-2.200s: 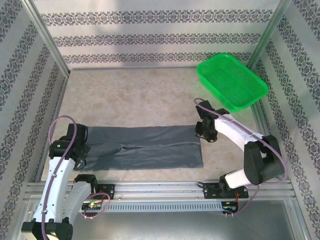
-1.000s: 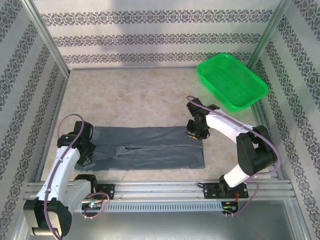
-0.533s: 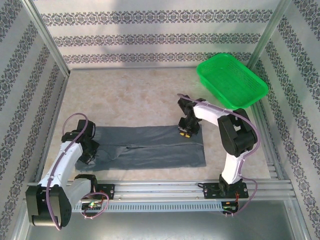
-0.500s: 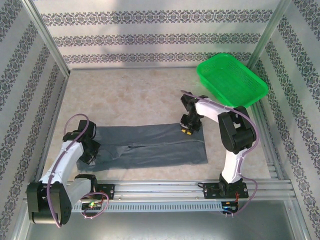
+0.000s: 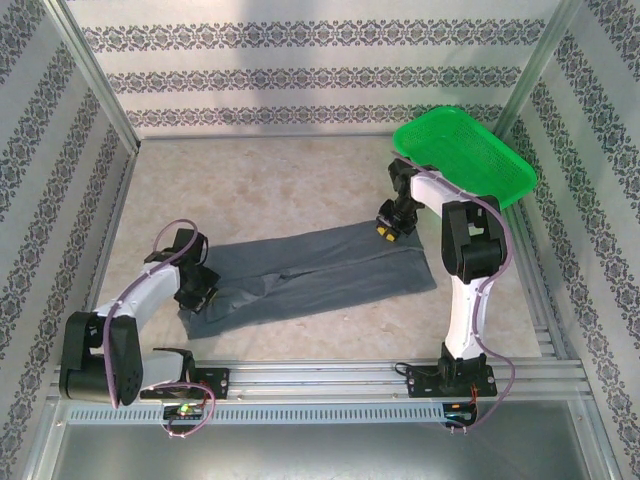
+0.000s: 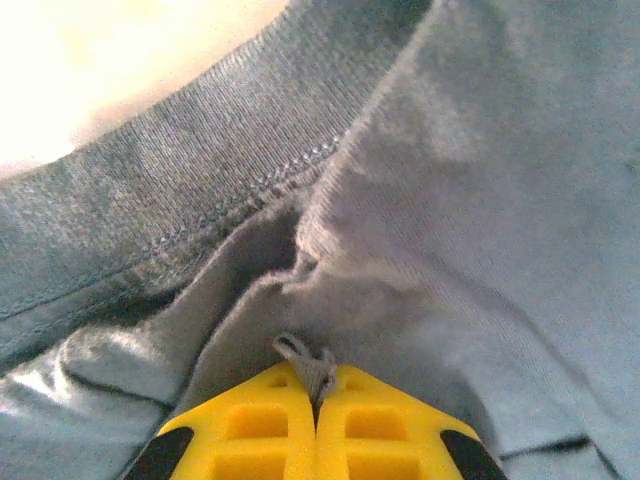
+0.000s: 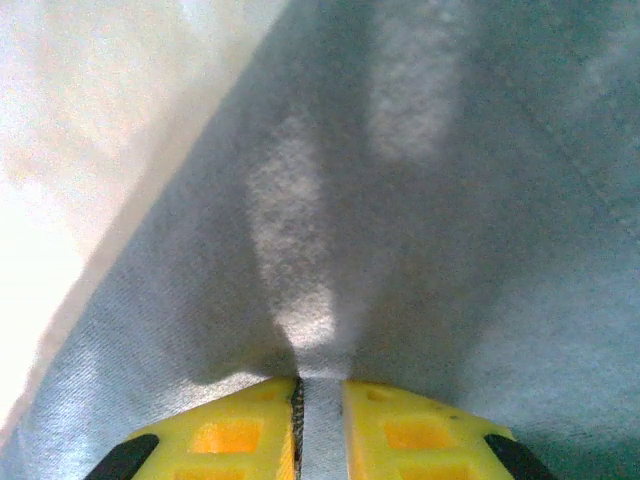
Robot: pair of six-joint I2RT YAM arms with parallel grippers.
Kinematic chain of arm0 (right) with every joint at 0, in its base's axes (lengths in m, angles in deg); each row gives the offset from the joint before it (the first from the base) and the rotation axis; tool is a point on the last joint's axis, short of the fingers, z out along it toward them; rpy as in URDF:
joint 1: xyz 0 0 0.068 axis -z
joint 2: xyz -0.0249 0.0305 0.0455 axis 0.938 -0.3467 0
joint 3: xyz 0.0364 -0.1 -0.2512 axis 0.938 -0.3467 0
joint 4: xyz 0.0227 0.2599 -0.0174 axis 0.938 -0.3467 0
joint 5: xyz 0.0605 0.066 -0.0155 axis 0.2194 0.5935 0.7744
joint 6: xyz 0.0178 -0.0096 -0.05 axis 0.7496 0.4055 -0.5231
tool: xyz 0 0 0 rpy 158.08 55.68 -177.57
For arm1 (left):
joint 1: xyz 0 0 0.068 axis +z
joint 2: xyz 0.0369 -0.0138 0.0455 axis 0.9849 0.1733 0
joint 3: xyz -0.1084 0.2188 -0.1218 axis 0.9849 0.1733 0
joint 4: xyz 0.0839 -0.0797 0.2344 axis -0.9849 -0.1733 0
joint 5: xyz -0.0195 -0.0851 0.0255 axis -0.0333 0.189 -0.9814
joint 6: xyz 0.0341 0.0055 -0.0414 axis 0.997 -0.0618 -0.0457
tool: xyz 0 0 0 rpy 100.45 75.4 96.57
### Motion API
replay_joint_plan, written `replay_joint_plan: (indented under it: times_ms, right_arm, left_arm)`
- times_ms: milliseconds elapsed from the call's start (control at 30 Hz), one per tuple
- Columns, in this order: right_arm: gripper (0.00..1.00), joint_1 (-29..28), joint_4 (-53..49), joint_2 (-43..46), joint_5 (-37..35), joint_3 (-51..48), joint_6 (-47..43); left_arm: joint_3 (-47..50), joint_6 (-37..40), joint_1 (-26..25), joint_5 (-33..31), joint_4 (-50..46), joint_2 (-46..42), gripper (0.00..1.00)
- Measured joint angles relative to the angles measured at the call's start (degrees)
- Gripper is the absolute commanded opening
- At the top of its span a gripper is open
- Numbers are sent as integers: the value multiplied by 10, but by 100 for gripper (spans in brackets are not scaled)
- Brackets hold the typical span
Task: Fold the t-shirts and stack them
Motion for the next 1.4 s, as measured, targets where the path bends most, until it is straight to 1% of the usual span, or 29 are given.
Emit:
replay_joint_plan:
  times_ms: [67, 167, 267, 300, 333, 367, 433, 500, 533, 633, 733, 867, 1033, 1200, 1300, 1400]
  right_arm:
    - [23, 5, 1, 0, -1, 4, -3]
    - [27, 6, 6, 3, 0, 4, -13]
    - [32, -2, 16, 24, -1, -11, -27]
    - [34, -7, 18, 38, -1, -17, -33]
    - [36, -12, 21, 53, -2, -24, -39]
    - [36, -18, 23, 66, -2, -29, -45]
    - [38, -33, 29, 104, -2, -42, -57]
    - [38, -52, 36, 136, -2, -52, -70]
    - [38, -63, 39, 150, -3, -57, -76]
    - [37, -96, 55, 178, 0, -75, -85]
    - [36, -120, 75, 180, 14, -106, -86]
    - [35, -125, 94, 159, 33, -141, -73]
    - [34, -118, 117, 112, 36, -143, -56]
    - [34, -110, 106, 69, 36, -117, -41]
    - [34, -108, 97, 40, 35, -75, -32]
    - [34, -106, 92, 15, 42, -39, -26]
  left_arm:
    - [0, -5, -14, 4, -5, -19, 1]
    - [16, -23, -36, 17, -17, -75, 0]
    - [52, -43, -52, 31, -43, -141, 0]
    - [64, -49, -53, 34, -56, -161, 2]
    - [75, -53, -53, 36, -70, -178, 7]
    - [81, -57, -53, 36, -83, -192, 14]
    - [84, -64, -53, 36, -106, -211, 32]
    - [78, -66, -54, 30, -117, -213, 40]
    - [68, -64, -55, 27, -124, -208, 41]
    - [7, -56, -56, 0, -144, -178, 40]
    - [-60, -42, -47, -19, -130, -129, 38]
    - [-99, -26, -20, -23, -82, -25, 36]
    - [-130, -14, -6, -27, -27, 105, 33]
    - [-158, 1, 9, -31, 17, 205, 33]
    - [-180, 15, 35, -18, 26, 237, 36]
    - [-225, 45, 70, -1, 43, 278, 39]
